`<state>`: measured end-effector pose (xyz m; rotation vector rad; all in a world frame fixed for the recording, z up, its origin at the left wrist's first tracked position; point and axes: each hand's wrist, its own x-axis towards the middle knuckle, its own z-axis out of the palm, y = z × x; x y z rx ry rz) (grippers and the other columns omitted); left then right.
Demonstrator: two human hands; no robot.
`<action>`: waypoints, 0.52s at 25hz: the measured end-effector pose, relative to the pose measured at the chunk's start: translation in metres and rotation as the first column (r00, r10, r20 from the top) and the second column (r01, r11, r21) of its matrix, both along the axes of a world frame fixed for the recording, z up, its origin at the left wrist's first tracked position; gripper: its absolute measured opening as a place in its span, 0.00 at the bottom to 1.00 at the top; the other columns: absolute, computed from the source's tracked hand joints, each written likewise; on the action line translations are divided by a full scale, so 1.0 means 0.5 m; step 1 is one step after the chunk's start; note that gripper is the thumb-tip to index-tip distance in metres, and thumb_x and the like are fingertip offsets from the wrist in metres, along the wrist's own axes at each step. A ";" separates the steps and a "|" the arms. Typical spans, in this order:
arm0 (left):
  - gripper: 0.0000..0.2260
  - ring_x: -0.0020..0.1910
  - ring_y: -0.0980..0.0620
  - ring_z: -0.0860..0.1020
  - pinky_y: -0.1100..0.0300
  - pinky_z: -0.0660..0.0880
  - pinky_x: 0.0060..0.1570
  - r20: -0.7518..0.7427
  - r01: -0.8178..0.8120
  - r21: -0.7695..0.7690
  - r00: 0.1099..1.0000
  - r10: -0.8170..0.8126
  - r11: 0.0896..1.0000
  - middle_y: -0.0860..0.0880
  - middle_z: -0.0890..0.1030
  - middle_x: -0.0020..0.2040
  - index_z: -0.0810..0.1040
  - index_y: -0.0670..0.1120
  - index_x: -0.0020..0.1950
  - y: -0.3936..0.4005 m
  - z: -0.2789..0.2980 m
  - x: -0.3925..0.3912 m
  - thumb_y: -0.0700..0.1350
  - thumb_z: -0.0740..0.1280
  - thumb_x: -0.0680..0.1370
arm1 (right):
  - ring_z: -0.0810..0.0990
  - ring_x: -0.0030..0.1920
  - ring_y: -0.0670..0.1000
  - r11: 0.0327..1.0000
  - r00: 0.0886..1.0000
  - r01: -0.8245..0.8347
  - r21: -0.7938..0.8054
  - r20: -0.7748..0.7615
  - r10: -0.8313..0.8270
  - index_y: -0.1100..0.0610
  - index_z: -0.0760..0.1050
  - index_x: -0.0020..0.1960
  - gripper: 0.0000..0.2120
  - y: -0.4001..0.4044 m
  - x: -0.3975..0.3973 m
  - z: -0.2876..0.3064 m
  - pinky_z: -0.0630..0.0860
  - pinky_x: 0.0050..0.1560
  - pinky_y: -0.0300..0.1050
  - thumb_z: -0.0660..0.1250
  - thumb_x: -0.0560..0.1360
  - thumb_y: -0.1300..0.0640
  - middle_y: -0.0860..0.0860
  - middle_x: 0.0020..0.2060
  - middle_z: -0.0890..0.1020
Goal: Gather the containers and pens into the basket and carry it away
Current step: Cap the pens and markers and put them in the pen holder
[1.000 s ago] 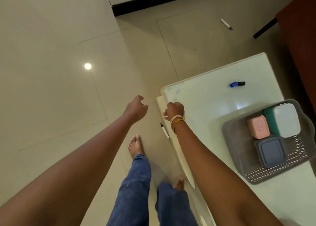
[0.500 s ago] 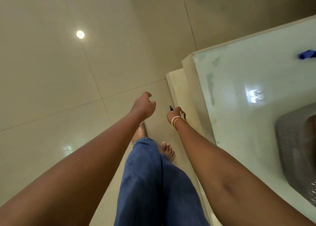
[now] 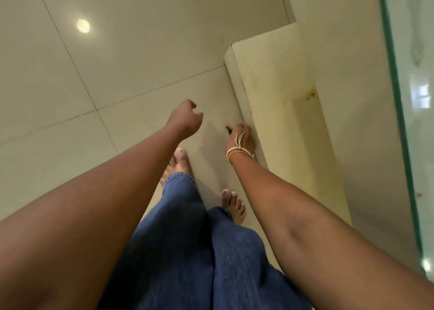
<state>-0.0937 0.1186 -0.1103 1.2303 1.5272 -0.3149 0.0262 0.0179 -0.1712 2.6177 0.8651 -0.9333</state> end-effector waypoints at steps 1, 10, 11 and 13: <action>0.19 0.62 0.42 0.76 0.48 0.75 0.60 0.003 -0.022 0.001 1.000 0.022 1.000 0.42 0.75 0.67 0.66 0.46 0.71 0.008 -0.007 -0.003 0.50 0.59 0.80 | 0.78 0.58 0.63 1.000 1.000 -0.030 -0.002 0.006 0.030 0.63 0.70 0.62 0.12 -0.009 -0.001 -0.010 0.77 0.56 0.57 0.57 0.79 0.65 0.60 0.61 0.74; 0.19 0.66 0.30 0.71 0.34 0.65 0.66 -0.075 -0.152 -0.085 0.986 0.146 0.985 0.30 0.70 0.67 0.63 0.35 0.73 0.027 0.422 0.008 0.40 0.55 0.83 | 0.82 0.41 0.55 0.772 0.754 0.557 0.307 -0.576 -0.315 0.55 0.76 0.39 0.06 0.106 -0.071 0.345 0.82 0.46 0.48 0.74 0.67 0.58 0.48 0.34 0.80; 0.18 0.65 0.31 0.71 0.36 0.66 0.67 -0.057 -0.174 -0.035 0.984 0.172 0.984 0.30 0.71 0.67 0.64 0.36 0.72 0.046 0.488 0.007 0.40 0.55 0.83 | 0.83 0.41 0.55 0.734 0.705 0.603 0.312 -0.639 -0.308 0.54 0.77 0.40 0.06 0.133 -0.077 0.417 0.83 0.47 0.53 0.74 0.68 0.58 0.47 0.34 0.80; 0.17 0.62 0.37 0.75 0.42 0.72 0.63 -0.012 -0.152 0.043 0.988 0.153 0.987 0.37 0.76 0.65 0.69 0.42 0.69 0.107 0.570 -0.004 0.45 0.55 0.82 | 0.84 0.43 0.55 0.672 0.657 0.647 0.359 -0.710 -0.254 0.54 0.78 0.42 0.04 0.184 -0.079 0.567 0.82 0.48 0.57 0.73 0.69 0.58 0.48 0.35 0.81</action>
